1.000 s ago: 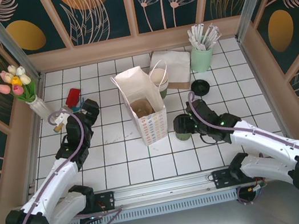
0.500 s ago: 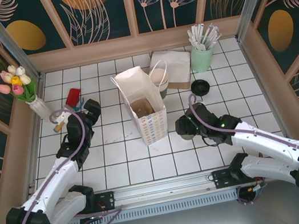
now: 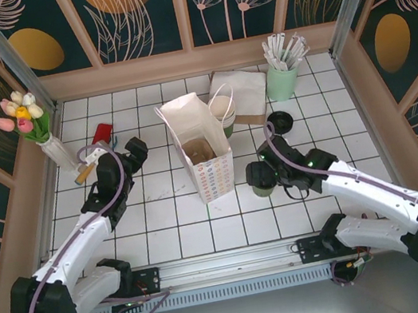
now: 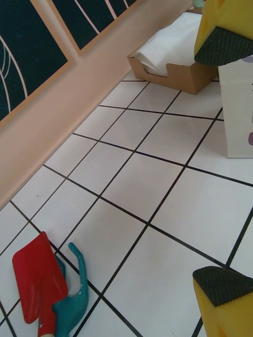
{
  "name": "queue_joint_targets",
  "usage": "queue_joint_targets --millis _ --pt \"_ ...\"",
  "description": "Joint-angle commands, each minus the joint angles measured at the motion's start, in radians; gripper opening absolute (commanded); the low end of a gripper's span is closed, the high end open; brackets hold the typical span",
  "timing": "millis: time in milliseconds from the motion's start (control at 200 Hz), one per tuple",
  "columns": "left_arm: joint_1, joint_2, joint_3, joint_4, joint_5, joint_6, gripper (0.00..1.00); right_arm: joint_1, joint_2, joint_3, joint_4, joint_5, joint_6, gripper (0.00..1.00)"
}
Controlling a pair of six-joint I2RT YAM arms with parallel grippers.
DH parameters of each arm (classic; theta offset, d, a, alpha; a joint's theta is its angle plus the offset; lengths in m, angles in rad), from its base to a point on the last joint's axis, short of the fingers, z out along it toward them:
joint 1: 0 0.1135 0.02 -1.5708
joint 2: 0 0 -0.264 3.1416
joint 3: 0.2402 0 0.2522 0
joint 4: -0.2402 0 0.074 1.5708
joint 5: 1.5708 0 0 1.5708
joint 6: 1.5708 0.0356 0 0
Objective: Pack the takeout coffee
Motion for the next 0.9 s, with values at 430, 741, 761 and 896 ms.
queue_joint_targets --millis 430,741,761,896 --pt "-0.006 0.030 0.048 0.019 0.029 0.048 0.99 -0.151 0.288 0.326 -0.405 -0.219 -0.046 0.99" --pt "-0.006 -0.005 0.013 0.016 0.012 0.033 0.99 -0.158 0.422 0.405 -0.411 -0.270 -0.131 0.99" --pt "-0.006 -0.008 0.012 0.013 0.010 0.033 0.99 -0.158 0.425 0.404 -0.408 -0.271 -0.134 0.99" --pt "-0.006 -0.032 -0.001 0.010 -0.008 0.037 0.99 -0.159 0.433 0.401 -0.403 -0.264 -0.143 0.99"
